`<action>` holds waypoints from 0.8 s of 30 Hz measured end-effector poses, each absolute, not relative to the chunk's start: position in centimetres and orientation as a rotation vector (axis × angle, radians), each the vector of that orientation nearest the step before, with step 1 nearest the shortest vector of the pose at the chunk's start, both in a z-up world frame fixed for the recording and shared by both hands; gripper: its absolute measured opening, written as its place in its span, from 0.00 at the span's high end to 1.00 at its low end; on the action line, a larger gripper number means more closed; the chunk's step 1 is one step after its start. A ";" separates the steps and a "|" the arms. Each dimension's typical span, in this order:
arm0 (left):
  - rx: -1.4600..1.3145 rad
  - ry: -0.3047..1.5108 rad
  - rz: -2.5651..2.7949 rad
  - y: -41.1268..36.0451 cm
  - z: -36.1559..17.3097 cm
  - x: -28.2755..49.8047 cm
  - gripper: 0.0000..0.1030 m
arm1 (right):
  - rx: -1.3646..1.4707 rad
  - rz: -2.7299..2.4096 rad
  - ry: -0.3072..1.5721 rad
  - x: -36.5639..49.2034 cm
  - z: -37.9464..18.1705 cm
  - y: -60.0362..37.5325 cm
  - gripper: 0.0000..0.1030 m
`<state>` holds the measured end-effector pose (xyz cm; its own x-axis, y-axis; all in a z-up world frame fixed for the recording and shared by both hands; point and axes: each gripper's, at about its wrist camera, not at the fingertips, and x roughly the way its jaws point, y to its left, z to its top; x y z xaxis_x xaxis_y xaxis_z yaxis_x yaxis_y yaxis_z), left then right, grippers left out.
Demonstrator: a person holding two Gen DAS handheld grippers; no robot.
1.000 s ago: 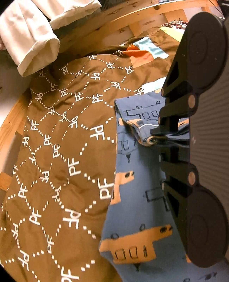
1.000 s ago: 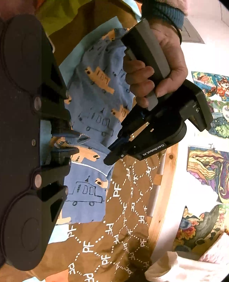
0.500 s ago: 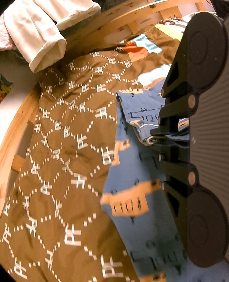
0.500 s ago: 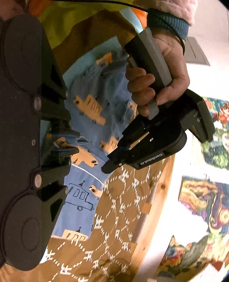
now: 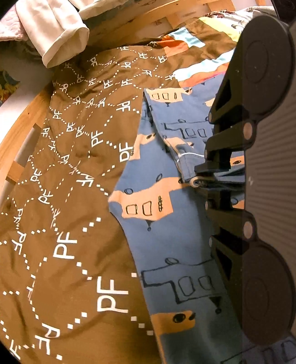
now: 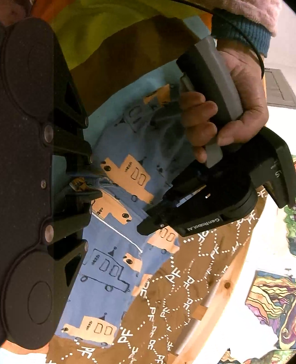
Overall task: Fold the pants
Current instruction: 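Carry the held cuffs with both grippers toward the waistband, folding the legs over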
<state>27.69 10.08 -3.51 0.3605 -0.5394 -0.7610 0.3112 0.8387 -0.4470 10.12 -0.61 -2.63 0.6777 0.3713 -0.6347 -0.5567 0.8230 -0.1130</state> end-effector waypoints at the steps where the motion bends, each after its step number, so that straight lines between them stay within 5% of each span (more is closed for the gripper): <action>1: -0.231 1.064 -0.557 10.1 -3.5 27.6 0.87 | -0.312 0.531 0.641 10.2 -2.8 -0.5 0.88; 18: -0.183 1.027 -0.559 10.5 -2.0 26.5 0.88 | -0.333 0.545 0.594 9.2 -2.1 -0.6 0.88; 24: -0.235 1.050 -0.529 11.2 -3.2 26.4 0.71 | -0.321 0.569 0.642 9.7 -3.0 -0.6 0.77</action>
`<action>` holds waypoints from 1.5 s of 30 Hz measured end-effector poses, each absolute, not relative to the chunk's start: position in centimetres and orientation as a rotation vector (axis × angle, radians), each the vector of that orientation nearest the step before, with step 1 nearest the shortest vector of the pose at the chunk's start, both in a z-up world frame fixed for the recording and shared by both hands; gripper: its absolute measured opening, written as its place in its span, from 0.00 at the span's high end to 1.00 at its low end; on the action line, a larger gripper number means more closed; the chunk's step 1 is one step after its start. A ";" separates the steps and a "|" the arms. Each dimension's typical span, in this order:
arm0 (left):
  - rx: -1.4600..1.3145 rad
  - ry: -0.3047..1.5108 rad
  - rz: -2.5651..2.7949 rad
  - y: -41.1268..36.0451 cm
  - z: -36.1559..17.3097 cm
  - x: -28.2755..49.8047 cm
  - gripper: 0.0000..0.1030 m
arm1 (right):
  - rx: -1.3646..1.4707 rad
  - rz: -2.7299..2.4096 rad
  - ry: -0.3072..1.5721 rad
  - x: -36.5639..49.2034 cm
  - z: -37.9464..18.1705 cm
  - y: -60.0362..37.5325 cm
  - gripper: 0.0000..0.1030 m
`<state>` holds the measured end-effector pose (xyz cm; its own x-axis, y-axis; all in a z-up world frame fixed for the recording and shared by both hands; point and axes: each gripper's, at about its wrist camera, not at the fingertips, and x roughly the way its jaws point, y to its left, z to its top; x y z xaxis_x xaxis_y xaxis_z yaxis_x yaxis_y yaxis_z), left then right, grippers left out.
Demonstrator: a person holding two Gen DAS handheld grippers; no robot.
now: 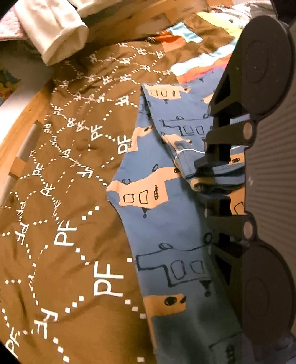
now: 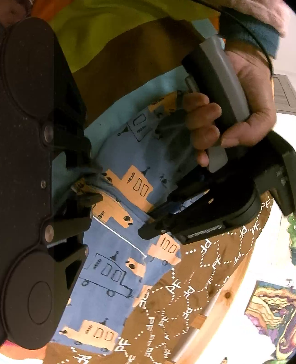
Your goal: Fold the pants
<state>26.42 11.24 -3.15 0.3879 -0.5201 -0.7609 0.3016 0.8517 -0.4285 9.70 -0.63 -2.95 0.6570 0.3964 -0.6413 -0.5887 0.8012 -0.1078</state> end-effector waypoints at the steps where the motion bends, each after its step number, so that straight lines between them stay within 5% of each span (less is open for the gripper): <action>1: -0.229 1.034 -0.522 11.5 -2.8 26.1 0.70 | -0.310 0.575 0.635 9.6 -2.8 -0.9 0.76; 3: -0.225 0.984 -0.499 12.4 -1.7 24.9 0.48 | -0.289 0.585 0.612 9.2 -2.2 -1.8 0.62; 5: -0.227 0.910 -0.470 13.8 -0.3 22.9 0.37 | -0.283 0.579 0.585 8.9 -1.7 -3.0 0.54; 12: -0.131 0.663 -0.222 16.7 3.0 12.2 0.17 | -0.304 0.465 0.520 9.9 -1.3 -5.5 0.19; 17: -0.097 0.630 -0.017 17.7 2.2 7.9 0.10 | -0.324 0.423 0.509 11.0 -2.0 -5.5 0.05; 22: -0.156 0.633 0.007 19.2 0.6 8.8 0.09 | -0.308 0.419 0.544 11.2 -3.0 -5.5 0.04; 29: -0.206 0.582 0.002 21.3 -0.3 10.2 0.40 | -0.336 0.393 0.499 11.5 -2.7 -4.9 0.04; 45: -0.331 0.608 -0.002 23.5 -1.0 12.1 0.77 | -0.569 0.370 0.482 21.4 -3.3 -1.5 0.01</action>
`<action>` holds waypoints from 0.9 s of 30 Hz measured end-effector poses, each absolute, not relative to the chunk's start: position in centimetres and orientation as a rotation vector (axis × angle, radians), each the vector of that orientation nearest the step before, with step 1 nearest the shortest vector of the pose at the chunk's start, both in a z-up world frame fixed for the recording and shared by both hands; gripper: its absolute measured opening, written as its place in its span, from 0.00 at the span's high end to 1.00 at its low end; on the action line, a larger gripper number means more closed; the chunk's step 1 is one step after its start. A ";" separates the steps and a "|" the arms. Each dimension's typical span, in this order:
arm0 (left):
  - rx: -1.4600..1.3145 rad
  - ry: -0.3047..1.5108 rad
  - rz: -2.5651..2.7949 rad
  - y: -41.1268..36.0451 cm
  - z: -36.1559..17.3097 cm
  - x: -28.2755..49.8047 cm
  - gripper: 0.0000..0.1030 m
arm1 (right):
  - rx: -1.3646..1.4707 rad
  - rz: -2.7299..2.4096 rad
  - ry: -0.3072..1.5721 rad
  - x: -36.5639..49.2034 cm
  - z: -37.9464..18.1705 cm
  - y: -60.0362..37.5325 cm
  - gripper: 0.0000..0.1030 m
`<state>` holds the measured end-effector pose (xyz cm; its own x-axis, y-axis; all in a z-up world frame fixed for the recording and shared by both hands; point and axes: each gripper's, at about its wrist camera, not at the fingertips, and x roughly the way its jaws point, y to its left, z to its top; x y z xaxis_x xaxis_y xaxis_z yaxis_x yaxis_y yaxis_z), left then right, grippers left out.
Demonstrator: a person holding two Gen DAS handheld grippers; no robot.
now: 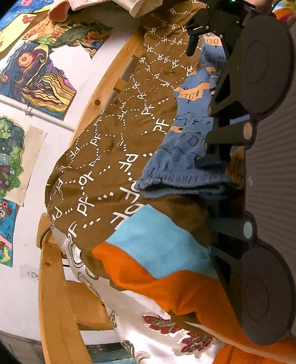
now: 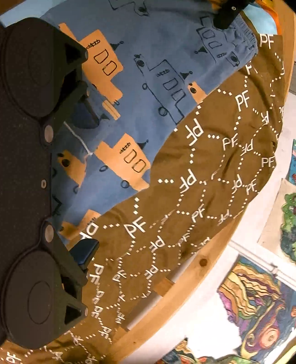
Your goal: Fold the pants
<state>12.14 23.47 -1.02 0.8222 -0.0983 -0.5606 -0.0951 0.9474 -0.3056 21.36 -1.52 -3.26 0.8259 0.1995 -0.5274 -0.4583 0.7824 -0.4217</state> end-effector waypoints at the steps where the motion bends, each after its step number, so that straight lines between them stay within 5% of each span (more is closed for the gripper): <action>1: -0.334 0.609 -0.004 23.4 -0.9 12.1 0.78 | -0.568 0.364 0.468 21.1 -3.1 -1.6 0.01; 12: -0.280 0.644 0.043 22.1 0.1 12.5 0.81 | -0.570 0.385 0.462 12.9 -1.5 -2.5 0.01; 27: -0.146 0.696 0.119 17.9 2.9 13.5 0.83 | -0.558 0.384 0.481 12.7 -3.9 -2.3 0.02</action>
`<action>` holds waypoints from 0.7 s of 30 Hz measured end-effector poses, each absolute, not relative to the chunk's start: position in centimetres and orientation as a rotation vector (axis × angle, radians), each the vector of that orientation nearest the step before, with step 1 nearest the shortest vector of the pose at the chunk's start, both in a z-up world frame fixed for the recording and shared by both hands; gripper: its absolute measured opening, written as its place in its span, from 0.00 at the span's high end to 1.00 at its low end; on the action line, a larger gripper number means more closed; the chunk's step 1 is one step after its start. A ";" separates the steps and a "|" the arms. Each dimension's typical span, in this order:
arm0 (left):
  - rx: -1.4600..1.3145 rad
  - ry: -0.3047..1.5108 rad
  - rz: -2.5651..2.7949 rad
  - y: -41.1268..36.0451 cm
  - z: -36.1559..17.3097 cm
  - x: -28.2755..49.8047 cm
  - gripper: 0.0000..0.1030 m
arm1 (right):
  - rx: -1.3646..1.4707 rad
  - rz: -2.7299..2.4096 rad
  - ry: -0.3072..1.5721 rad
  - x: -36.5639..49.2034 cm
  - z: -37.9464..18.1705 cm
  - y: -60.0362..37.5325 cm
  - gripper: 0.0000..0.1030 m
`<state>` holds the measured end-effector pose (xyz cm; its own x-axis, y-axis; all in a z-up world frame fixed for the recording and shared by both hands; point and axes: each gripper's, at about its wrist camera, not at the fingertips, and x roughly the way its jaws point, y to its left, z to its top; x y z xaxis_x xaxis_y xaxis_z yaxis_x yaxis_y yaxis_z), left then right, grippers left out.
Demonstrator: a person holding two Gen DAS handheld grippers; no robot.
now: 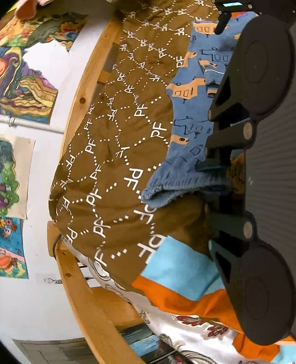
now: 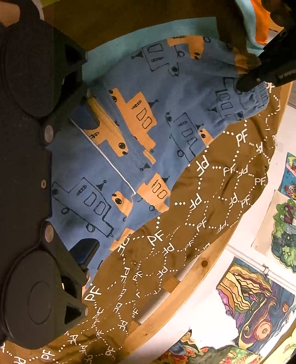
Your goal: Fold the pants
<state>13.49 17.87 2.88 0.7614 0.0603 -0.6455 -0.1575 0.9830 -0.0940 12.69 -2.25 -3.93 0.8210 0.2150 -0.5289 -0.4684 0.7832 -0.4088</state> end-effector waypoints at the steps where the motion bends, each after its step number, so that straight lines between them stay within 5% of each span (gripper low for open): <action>1: -0.131 0.697 0.122 17.6 3.0 13.5 0.83 | -0.551 0.386 0.473 12.6 -3.9 -2.3 0.02; 21: 0.033 0.659 0.010 10.0 8.6 13.6 0.83 | -0.539 0.451 0.416 10.8 -0.8 -6.2 0.01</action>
